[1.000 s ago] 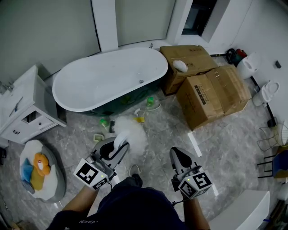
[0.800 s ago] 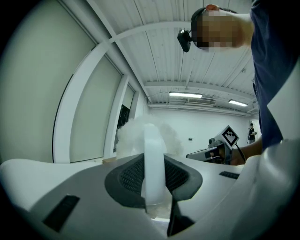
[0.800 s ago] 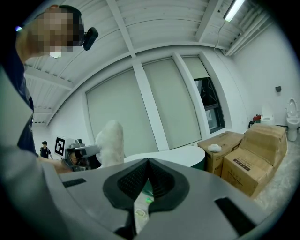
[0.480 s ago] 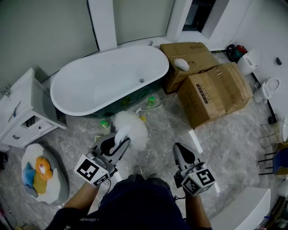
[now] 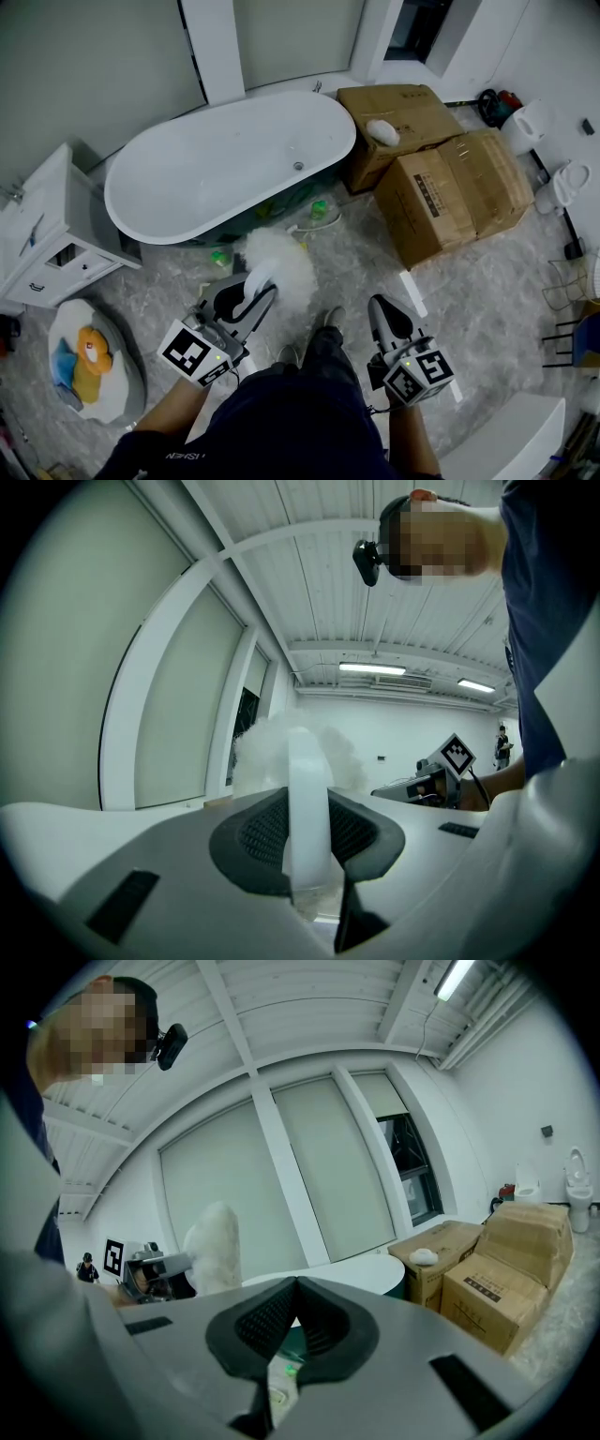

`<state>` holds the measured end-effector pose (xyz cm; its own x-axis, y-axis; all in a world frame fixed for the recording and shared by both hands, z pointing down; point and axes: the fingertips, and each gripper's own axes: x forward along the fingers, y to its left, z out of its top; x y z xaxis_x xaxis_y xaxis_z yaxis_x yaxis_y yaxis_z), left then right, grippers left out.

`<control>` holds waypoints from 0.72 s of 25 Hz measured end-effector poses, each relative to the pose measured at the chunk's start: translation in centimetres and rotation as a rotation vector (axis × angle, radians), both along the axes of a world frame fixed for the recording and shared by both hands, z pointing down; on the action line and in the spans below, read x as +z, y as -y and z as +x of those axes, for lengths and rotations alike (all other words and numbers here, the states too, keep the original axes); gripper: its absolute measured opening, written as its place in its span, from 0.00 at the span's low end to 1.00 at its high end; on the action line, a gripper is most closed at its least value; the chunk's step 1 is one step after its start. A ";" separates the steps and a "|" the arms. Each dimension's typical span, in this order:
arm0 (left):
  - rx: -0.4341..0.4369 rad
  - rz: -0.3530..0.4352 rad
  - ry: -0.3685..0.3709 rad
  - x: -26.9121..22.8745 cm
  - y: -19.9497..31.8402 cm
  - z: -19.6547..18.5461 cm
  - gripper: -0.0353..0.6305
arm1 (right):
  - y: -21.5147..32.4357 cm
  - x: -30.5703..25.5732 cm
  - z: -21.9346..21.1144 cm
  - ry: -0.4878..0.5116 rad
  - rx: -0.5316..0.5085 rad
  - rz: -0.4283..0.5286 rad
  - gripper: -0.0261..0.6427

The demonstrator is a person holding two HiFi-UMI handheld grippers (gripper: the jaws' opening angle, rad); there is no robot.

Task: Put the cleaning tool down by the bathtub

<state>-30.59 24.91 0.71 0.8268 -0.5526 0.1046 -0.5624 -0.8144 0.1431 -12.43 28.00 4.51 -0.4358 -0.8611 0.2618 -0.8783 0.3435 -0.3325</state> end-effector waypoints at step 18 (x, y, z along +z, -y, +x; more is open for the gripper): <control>-0.056 -0.041 0.060 2.0 12.8 11.5 0.21 | 14.2 2.8 12.3 0.037 -0.044 -0.035 0.05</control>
